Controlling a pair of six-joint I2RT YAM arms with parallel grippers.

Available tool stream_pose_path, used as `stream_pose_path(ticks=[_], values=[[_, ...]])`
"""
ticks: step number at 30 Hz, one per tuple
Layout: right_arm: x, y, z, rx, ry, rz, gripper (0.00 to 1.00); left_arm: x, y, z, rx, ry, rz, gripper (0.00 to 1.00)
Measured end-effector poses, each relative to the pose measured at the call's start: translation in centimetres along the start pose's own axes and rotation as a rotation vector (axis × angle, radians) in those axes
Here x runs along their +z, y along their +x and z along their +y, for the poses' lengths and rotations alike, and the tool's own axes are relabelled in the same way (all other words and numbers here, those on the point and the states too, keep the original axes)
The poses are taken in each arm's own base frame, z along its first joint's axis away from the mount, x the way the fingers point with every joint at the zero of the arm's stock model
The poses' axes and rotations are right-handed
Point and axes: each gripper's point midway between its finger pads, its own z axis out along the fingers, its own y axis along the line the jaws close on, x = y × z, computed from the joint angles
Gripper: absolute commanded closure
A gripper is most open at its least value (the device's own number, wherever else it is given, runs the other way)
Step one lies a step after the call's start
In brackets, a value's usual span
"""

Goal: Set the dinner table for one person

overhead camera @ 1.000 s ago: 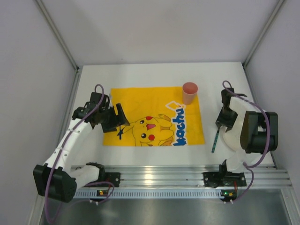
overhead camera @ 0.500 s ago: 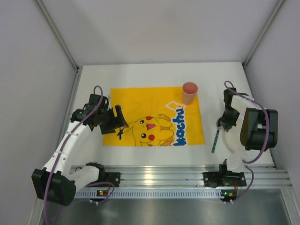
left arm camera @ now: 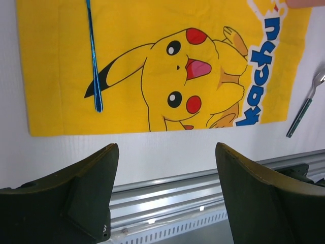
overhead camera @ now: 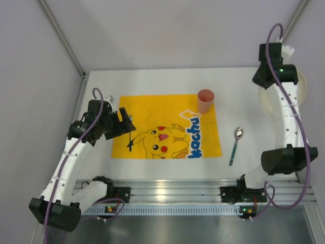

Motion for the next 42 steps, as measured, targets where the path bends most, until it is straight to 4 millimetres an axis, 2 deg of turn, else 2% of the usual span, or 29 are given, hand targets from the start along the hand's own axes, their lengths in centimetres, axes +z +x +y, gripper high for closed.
stream_pose_path(ticks=[1, 3, 4, 5, 7, 8, 9, 11, 13, 16, 18, 20, 23, 29, 32, 33, 35, 36, 37, 39, 40, 42], values=[[-2.9, -2.7, 1.8, 0.010, -0.059, -0.094, 1.00, -0.4, -0.5, -0.2, 0.006, 0.005, -0.021, 0.18], [-10.3, -6.2, 6.5, 0.006, -0.241, -0.259, 1.00, -1.0, -1.1, -0.4, 0.015, 0.006, -0.054, 0.18], [-14.5, -6.9, 9.4, -0.010, -0.369, -0.318, 1.00, -1.2, -1.3, -0.4, 0.019, 0.005, -0.064, 0.18], [-17.6, -7.1, 11.5, -0.026, -0.474, -0.354, 1.00, -1.3, -1.4, -0.4, 0.020, 0.002, -0.071, 0.18], [-23.9, -4.8, 16.9, -0.134, -0.708, -0.380, 1.00, -1.6, -1.5, -0.1, 0.019, -0.012, -0.085, 0.18], [-25.7, -3.3, 18.5, -0.181, -0.776, -0.371, 1.00, -1.8, -1.5, 0.0, 0.019, -0.019, -0.093, 0.18], [-27.6, -0.9, 20.8, -0.263, -0.853, -0.358, 1.00, -2.0, -1.6, 0.1, 0.019, -0.026, -0.105, 0.18], [-28.8, 3.9, 24.7, -0.404, -0.923, -0.314, 1.00, -2.9, -2.0, 0.2, 0.019, -0.034, -0.141, 0.18], [-28.7, 10.3, 29.0, -0.567, -0.967, -0.240, 1.00, -4.3, -2.4, 0.1, 0.019, -0.031, -0.191, 0.18], [-25.6, 21.5, 34.0, -0.816, -0.972, -0.073, 1.00, -6.7, -3.0, -0.1, 0.014, -0.020, -0.270, 0.18], [-22.7, 27.4, 35.2, -0.947, -0.928, 0.017, 1.00, -7.7, -3.1, 0.0, 0.006, -0.020, -0.306, 0.18], [-20.5, 31.3, 35.2, -1.045, -0.879, 0.077, 1.00, -8.6, -2.8, 0.2, -0.007, -0.019, -0.332, 0.19], [-18.7, 34.0, 34.8, -1.116, -0.833, 0.121, 1.00, -9.5, -2.3, 0.6, -0.033, -0.024, -0.353, 0.19], [-16.9, 35.9, 35.1, -1.149, -0.794, 0.144, 1.00, -11.1, -1.0, 1.7, -0.083, -0.044, -0.386, 0.18], [-15.1, 37.8, 35.2, -1.177, -0.756, 0.169, 1.00, -11.7, -0.4, 2.2, -0.098, -0.053, -0.395, 0.18], [-14.3, 38.8, 35.2, -1.192, -0.738, 0.185, 0.92, -11.9, -0.2, 2.4, -0.101, -0.061, -0.394, 0.18], [-13.0, 40.3, 35.1, -1.214, -0.713, 0.208, 0.68, -12.1, 0.0, 2.7, -0.104, -0.075, -0.392, 0.18], [-12.5, 41.0, 35.0, -1.220, -0.703, 0.223, 0.45, -12.3, 0.0, 2.7, -0.105, -0.079, -0.394, 0.18], [-12.1, 41.5, 35.0, -1.226, -0.694, 0.234, 0.37, -12.4, 0.0, 2.8, -0.105, -0.083, -0.397, 0.18], [-11.8, 41.8, 34.8, -1.237, -0.689, 0.240, 0.29, -12.7, 0.0, 3.0, -0.106, -0.092, -0.400, 0.18], [-11.9, 41.7, 34.8, -1.236, -0.689, 0.240, 0.19, -12.8, 0.0, 3.0, -0.107, -0.097, -0.403, 0.18], [-12.4, 41.0, 35.3, -1.217, -0.702, 0.226, 0.12, -12.9, 0.0, 3.1, -0.106, -0.101, -0.404, 0.18]])
